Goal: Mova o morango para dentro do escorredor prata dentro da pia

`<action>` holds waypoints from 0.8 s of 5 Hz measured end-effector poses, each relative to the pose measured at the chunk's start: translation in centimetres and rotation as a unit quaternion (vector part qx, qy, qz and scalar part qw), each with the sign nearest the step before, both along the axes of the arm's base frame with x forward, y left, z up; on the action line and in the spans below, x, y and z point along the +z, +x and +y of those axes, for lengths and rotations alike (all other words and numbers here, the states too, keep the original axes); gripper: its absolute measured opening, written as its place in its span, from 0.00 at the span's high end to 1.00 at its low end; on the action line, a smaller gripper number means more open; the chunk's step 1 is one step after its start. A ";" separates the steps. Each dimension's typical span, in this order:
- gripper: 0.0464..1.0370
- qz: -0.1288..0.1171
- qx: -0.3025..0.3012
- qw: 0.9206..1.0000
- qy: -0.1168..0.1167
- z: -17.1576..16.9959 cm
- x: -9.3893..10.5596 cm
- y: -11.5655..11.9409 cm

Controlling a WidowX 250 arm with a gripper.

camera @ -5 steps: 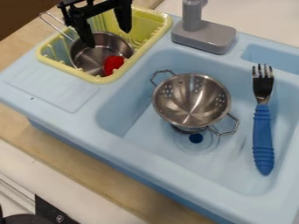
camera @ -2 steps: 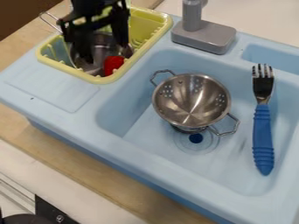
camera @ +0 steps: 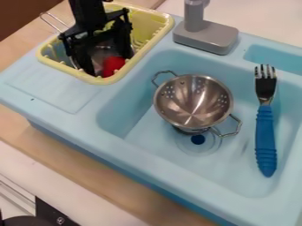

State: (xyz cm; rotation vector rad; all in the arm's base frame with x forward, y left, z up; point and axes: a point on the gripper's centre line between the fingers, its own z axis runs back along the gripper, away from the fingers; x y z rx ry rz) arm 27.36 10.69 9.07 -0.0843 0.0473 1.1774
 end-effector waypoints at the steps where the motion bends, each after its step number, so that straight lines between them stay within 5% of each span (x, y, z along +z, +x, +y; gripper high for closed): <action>1: 0.04 0.000 -0.003 1.000 0.002 0.4 0.1 0.8; 4: 0.07 0.020 -0.007 1.000 0.005 -0.4 -1.9 0.3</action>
